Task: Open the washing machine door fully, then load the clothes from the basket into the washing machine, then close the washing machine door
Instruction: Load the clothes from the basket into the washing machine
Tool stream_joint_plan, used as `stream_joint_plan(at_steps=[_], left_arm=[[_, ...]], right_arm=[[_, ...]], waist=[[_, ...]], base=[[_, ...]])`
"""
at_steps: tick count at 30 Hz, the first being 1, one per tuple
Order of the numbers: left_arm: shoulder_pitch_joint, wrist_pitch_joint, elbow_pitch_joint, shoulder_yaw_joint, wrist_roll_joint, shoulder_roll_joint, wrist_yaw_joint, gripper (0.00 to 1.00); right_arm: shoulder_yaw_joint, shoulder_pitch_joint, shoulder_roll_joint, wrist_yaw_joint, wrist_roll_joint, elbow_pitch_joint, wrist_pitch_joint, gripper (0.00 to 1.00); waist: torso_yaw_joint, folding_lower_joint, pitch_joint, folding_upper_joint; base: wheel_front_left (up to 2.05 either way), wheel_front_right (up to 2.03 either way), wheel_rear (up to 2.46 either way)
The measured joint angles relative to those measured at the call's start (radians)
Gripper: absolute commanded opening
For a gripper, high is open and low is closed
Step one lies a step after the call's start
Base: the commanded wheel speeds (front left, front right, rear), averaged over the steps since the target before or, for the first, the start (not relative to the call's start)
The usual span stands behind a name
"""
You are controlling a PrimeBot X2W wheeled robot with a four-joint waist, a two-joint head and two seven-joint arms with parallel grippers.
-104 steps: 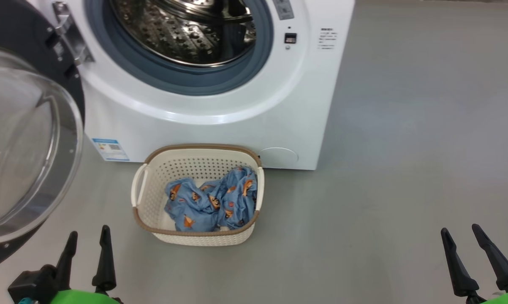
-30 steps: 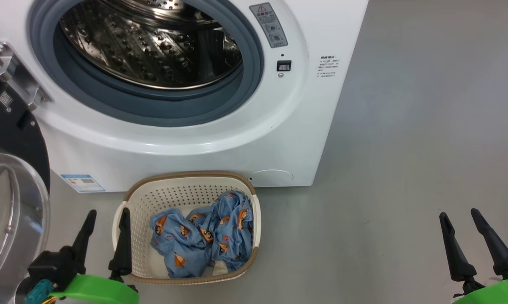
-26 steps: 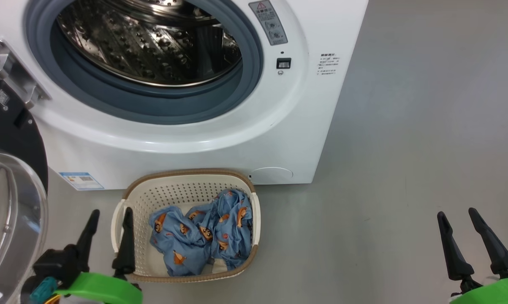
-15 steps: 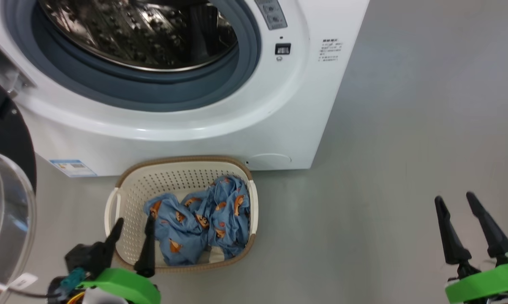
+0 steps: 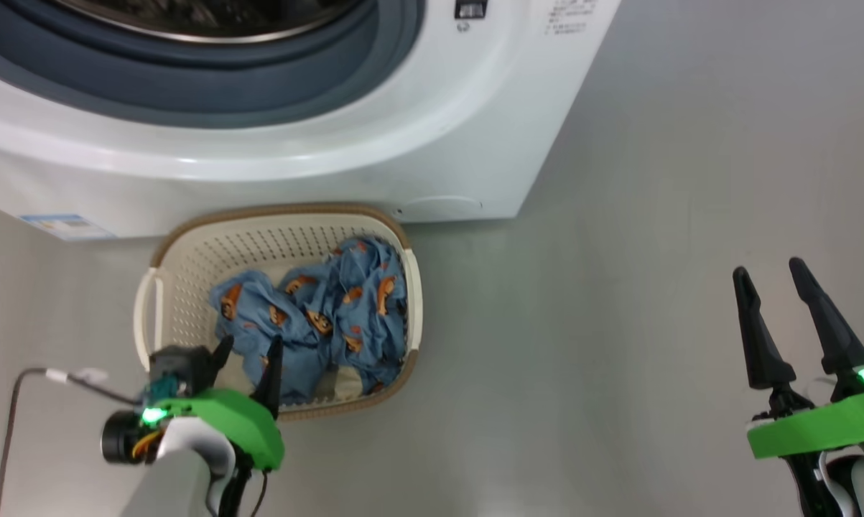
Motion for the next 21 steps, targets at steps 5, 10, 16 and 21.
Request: stream_joint_plan(at_steps=[5, 10, 16, 21], left_arm=[[-0.105, 0.0, 0.128, -0.018, 0.023, 0.0, 0.0, 1.0], [-0.205, 0.0, 0.241, -0.031, 0.026, 0.001, 0.0, 1.0], [-0.311, 0.0, 0.394, -0.051, 0.031, 0.003, 0.0, 1.0], [-0.378, 0.031, 0.453, -0.066, 0.04, 0.005, 0.002, 1.0]], right_arm=[[0.01, -0.032, 0.0, 0.0, 0.0, -0.006, 0.0, 1.0], [0.012, -0.07, 0.0, 0.0, 0.004, -0.018, 0.0, 1.0], [0.012, -0.11, -0.004, 0.0, 0.004, -0.029, 0.0, 1.0], [0.012, -0.134, -0.009, 0.0, 0.004, -0.042, 0.0, 1.0]], waist=[[-0.013, 0.0, 0.059, 0.0], [-0.025, 0.0, 0.115, 0.0], [-0.04, 0.0, 0.177, -0.0001], [-0.051, 0.0, 0.219, 0.0]], base=[[0.0, 0.0, 0.0], [0.0, 0.0, 0.0], [0.0, 0.0, 0.0], [0.0, 0.0, 0.0]])
